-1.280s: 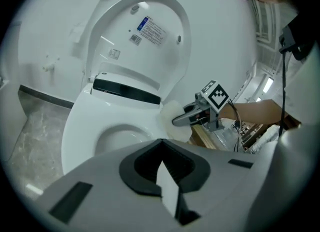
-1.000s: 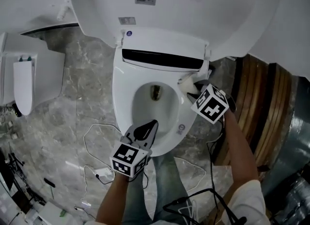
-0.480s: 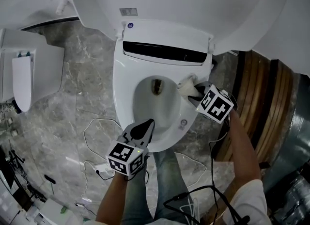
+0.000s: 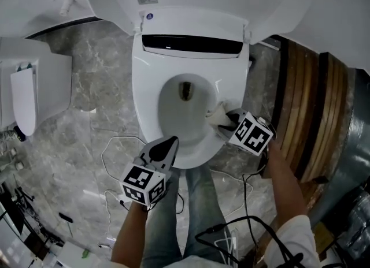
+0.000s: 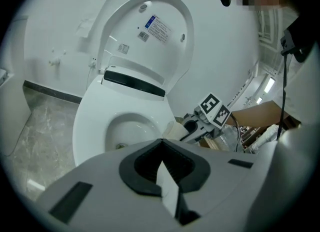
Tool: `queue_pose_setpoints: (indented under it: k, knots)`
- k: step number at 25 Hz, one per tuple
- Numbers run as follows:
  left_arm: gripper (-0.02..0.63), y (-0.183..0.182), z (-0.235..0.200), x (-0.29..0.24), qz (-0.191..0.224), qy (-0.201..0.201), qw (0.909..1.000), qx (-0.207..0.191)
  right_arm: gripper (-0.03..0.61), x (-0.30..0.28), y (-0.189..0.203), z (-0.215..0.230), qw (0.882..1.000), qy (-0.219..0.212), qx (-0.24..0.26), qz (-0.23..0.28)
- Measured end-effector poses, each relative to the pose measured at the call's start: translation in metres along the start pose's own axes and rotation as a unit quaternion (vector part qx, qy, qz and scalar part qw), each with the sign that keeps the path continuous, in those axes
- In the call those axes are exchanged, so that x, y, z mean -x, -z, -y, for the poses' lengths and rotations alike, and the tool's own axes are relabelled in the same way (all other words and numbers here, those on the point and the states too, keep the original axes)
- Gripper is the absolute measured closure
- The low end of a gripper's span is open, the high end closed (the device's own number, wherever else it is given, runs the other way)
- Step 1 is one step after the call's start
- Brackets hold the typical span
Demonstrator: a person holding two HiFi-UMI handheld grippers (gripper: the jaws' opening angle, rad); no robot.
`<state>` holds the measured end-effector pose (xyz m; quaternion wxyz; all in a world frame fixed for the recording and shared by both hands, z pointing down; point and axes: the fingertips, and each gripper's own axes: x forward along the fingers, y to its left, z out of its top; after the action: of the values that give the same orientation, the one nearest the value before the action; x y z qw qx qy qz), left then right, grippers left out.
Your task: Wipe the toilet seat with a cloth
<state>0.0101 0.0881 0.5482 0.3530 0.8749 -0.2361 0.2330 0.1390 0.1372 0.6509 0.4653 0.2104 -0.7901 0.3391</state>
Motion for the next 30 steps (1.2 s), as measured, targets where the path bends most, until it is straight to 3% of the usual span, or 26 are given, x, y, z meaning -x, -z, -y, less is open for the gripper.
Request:
queue_pose_setpoints:
  k: [14,30]
  knots:
    - [0.603,0.062,-0.010,0.059,-0.020,0.014,0.9994,-0.025,0.477,-0.045,0.012,-0.114,1.000,-0.024,-0.013,0.009]
    - [0.603,0.082,-0.051,0.117,0.015,-0.017,0.9997,0.012,0.476,-0.096,-0.049,-0.184,0.997,-0.072,0.035,0.001]
